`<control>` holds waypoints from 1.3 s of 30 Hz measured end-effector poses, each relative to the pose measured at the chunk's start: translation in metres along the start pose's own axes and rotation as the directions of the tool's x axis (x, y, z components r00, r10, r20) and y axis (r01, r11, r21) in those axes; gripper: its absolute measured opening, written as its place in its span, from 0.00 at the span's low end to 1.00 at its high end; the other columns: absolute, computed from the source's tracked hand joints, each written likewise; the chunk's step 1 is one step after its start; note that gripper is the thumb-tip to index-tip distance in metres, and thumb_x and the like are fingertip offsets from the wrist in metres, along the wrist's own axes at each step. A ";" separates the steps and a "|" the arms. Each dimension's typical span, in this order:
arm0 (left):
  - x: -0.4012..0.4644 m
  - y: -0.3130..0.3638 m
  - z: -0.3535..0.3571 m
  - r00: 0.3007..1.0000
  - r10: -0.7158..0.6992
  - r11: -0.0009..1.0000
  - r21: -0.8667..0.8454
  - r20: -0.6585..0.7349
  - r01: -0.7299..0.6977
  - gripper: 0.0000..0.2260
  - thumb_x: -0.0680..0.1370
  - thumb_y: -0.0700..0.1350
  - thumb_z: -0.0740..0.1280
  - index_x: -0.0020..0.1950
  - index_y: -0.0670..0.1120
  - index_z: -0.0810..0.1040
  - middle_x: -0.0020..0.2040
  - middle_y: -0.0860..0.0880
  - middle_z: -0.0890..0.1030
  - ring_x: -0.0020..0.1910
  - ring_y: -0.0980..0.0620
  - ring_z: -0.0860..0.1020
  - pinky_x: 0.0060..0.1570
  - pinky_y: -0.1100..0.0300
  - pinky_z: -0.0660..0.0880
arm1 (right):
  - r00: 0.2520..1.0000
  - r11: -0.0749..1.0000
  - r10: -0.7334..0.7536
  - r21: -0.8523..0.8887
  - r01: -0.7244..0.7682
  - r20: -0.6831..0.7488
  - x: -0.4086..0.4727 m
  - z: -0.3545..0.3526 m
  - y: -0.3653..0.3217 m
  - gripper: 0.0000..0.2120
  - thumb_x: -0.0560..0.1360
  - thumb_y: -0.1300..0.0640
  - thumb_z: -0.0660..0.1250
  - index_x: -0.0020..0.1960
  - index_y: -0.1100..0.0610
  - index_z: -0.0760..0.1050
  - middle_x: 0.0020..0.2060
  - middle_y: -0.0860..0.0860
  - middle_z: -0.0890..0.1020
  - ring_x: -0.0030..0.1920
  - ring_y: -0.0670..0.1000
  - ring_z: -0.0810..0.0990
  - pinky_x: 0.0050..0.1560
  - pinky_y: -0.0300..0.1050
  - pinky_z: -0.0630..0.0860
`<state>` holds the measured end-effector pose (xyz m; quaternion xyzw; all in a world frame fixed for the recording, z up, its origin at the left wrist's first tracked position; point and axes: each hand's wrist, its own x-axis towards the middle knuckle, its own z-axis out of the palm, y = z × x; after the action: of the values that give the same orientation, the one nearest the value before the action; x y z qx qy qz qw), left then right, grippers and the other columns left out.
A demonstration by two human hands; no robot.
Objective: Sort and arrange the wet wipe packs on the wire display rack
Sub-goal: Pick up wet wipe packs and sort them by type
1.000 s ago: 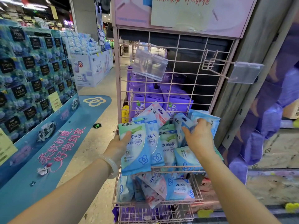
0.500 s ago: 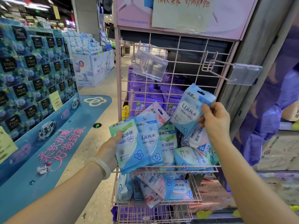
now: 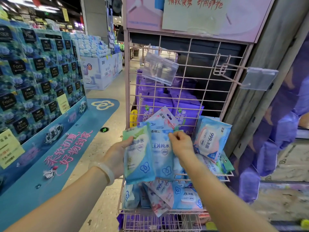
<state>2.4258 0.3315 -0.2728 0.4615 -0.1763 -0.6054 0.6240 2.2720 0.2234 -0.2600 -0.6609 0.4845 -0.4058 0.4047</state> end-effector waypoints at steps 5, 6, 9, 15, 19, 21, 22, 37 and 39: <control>0.000 -0.008 0.020 0.996 0.025 0.996 0.087 -0.082 -0.018 0.19 0.79 0.52 0.59 0.64 0.42 0.75 0.61 0.40 0.79 0.56 0.40 0.79 0.58 0.41 0.74 | 0.993 0.988 0.036 0.148 -0.053 0.112 -0.013 0.001 0.000 0.09 0.77 0.55 0.62 0.38 0.55 0.70 0.31 0.48 0.71 0.32 0.47 0.67 0.34 0.40 0.66; 0.001 -0.009 0.021 0.995 0.031 0.995 0.098 -0.096 -0.022 0.20 0.79 0.52 0.60 0.65 0.42 0.74 0.62 0.39 0.78 0.58 0.38 0.78 0.61 0.38 0.71 | 0.979 0.970 0.056 0.224 -0.100 0.194 -0.015 -0.003 0.000 0.05 0.77 0.56 0.63 0.43 0.57 0.73 0.34 0.49 0.74 0.35 0.47 0.70 0.36 0.39 0.69; 0.000 -0.012 0.024 0.988 0.076 0.991 0.119 -0.134 -0.060 0.20 0.78 0.54 0.60 0.63 0.42 0.76 0.60 0.39 0.80 0.59 0.37 0.78 0.62 0.35 0.70 | 0.919 0.906 0.016 0.383 -0.179 0.393 -0.018 -0.017 0.007 0.10 0.74 0.65 0.65 0.55 0.59 0.74 0.46 0.52 0.80 0.47 0.52 0.78 0.48 0.43 0.76; 0.001 0.010 0.033 0.922 0.365 0.921 0.200 -0.131 -0.336 0.10 0.78 0.51 0.62 0.50 0.46 0.78 0.46 0.43 0.84 0.43 0.42 0.83 0.48 0.41 0.79 | 0.947 0.833 -0.178 0.554 0.000 0.268 -0.010 -0.015 -0.004 0.18 0.69 0.74 0.67 0.48 0.52 0.74 0.45 0.49 0.81 0.43 0.43 0.81 0.42 0.35 0.78; 0.002 0.009 0.016 0.931 0.317 0.922 0.289 -0.183 -0.257 0.13 0.78 0.49 0.62 0.56 0.41 0.75 0.50 0.38 0.83 0.46 0.38 0.82 0.49 0.40 0.78 | 0.952 0.947 -0.126 0.320 0.031 0.280 -0.017 0.012 0.008 0.16 0.69 0.73 0.67 0.52 0.57 0.72 0.53 0.59 0.80 0.43 0.40 0.77 0.44 0.29 0.75; 0.004 0.001 0.008 0.934 0.288 0.926 0.310 -0.211 -0.215 0.12 0.79 0.49 0.61 0.56 0.41 0.74 0.54 0.37 0.81 0.53 0.36 0.79 0.58 0.36 0.73 | 0.962 0.970 -0.106 0.237 0.045 0.251 -0.018 0.020 0.014 0.17 0.69 0.71 0.68 0.57 0.62 0.72 0.55 0.60 0.80 0.43 0.41 0.76 0.44 0.29 0.73; 0.003 0.000 0.006 0.930 0.297 0.923 0.314 -0.215 -0.222 0.10 0.79 0.49 0.61 0.53 0.43 0.75 0.52 0.39 0.82 0.51 0.38 0.80 0.58 0.37 0.73 | 0.965 0.975 -0.103 0.216 0.050 0.241 -0.018 0.021 0.014 0.18 0.69 0.69 0.69 0.58 0.62 0.72 0.54 0.59 0.80 0.43 0.43 0.76 0.45 0.32 0.74; 0.001 0.002 0.015 0.816 0.540 0.828 0.306 -0.206 -0.471 0.04 0.78 0.50 0.62 0.45 0.55 0.74 0.35 0.63 0.82 0.34 0.67 0.80 0.31 0.66 0.72 | 0.921 0.993 0.116 0.074 -0.095 -0.371 0.005 -0.110 0.044 0.40 0.62 0.57 0.78 0.67 0.63 0.61 0.63 0.61 0.74 0.57 0.57 0.76 0.56 0.55 0.76; 0.003 0.002 0.014 0.826 0.515 0.848 0.273 -0.227 -0.454 0.04 0.78 0.51 0.62 0.45 0.54 0.75 0.42 0.59 0.81 0.40 0.59 0.79 0.35 0.59 0.71 | 0.947 0.986 0.163 0.081 -0.146 -0.277 0.008 -0.112 0.050 0.26 0.64 0.58 0.77 0.56 0.64 0.70 0.56 0.61 0.80 0.46 0.54 0.79 0.45 0.50 0.78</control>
<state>2.4168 0.3230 -0.2646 0.5479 -0.2562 -0.3294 0.7250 2.1536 0.1897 -0.2670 -0.5440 0.5751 -0.4774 0.3814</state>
